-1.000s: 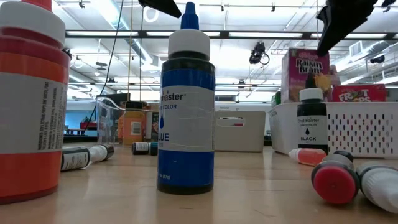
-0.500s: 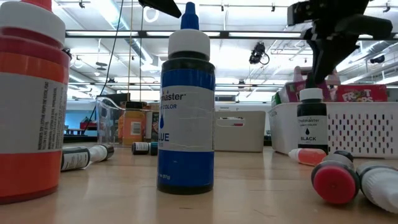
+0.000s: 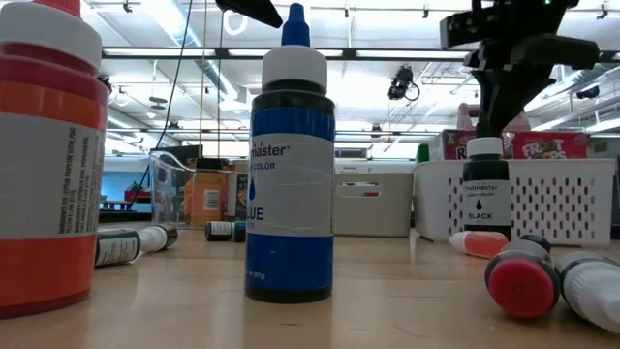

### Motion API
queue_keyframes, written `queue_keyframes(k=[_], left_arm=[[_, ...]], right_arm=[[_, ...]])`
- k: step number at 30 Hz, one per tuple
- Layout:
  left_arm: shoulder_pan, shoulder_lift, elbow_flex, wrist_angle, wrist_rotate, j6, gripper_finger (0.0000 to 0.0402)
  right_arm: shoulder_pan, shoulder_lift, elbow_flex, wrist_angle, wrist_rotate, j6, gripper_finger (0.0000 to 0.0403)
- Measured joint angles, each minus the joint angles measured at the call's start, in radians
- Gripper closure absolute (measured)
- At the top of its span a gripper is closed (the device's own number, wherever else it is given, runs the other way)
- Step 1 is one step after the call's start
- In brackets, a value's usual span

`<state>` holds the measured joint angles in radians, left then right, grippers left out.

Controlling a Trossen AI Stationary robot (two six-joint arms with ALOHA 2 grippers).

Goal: Pick & Place Kitchen Items
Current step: Put the purple cereal box into the white bin, then put the big black food bottle coloring into the gray bin

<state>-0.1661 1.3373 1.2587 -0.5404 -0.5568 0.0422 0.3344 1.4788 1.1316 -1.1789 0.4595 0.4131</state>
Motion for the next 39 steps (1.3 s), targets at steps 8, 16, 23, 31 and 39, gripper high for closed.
queue_keyframes(k=[8,16,23,31,39], left_arm=[[0.000,0.000,0.000,0.000,0.001,0.000,0.0384],[-0.003,-0.007,0.000,-0.010,0.038,-0.006,0.0384],[-0.044,-0.070,0.001,-0.043,0.052,-0.032,0.0384],[-0.113,-0.199,-0.224,0.218,0.025,-0.040,0.0384],[-0.127,-0.311,-0.545,0.664,0.025,-0.063,0.0384]], right_arm=[[0.000,-0.001,0.126,-0.019,-0.008,-0.053,0.0272],[0.027,-0.023,0.219,-0.013,-0.024,-0.072,0.0268],[0.102,-0.183,0.069,0.170,0.044,-0.049,0.0268],[0.136,-0.403,-0.298,0.772,-0.124,-0.228,0.0268],[0.142,-0.360,-0.557,1.194,-0.258,-0.208,0.0268]])
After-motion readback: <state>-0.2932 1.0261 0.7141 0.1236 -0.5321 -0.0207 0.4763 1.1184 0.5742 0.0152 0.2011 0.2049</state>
